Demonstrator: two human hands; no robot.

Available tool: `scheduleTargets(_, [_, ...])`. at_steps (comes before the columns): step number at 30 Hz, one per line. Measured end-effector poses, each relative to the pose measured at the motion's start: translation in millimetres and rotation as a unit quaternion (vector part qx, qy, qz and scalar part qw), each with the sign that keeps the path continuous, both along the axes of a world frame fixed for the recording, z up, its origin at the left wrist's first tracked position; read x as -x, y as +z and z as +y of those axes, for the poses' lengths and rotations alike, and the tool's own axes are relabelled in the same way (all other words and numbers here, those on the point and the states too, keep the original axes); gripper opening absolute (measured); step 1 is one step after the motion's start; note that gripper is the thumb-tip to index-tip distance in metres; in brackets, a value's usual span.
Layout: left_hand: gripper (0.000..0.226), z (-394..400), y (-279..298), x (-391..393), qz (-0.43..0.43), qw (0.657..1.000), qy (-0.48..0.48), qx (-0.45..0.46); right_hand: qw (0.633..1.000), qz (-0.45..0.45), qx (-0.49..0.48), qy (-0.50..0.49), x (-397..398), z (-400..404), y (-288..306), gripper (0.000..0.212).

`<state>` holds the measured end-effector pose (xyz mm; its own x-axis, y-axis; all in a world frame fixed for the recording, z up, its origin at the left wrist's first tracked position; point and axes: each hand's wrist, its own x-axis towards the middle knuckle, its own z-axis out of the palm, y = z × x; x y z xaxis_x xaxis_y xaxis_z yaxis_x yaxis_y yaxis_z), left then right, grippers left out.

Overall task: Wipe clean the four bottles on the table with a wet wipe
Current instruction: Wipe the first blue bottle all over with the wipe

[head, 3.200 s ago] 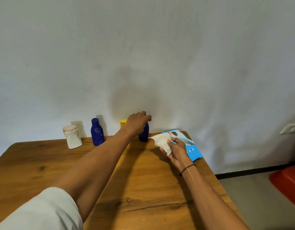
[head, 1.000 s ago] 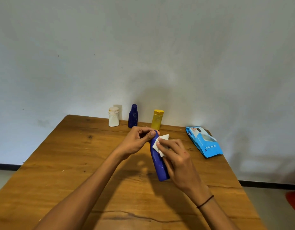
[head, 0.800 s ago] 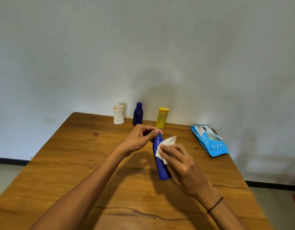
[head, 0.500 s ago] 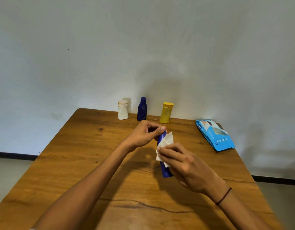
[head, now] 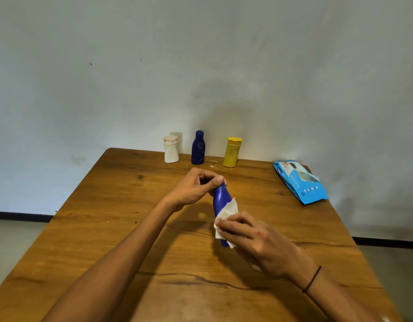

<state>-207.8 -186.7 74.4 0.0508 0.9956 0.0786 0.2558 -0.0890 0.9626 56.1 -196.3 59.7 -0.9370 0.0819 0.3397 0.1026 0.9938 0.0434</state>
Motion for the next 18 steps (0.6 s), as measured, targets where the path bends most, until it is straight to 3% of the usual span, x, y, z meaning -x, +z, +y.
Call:
scheduleTargets(7, [0.030, -5, -4, 0, -0.008, 1.000, -0.007, -0.010, 0.990, 0.088, 0.061, -0.097, 29, 13, 6, 0.055])
scheduleTargets(14, [0.032, -12, -2, 20, -0.033, 0.998, 0.037, -0.025, 0.998, 0.042, 0.033, 0.017, 12, -5, -11, 0.043])
scheduleTargets(18, [0.033, -15, -5, 17, -0.033, 0.999, 0.029, -0.023, 0.992, 0.083, 0.078, -0.045, 10, 6, -13, 0.048])
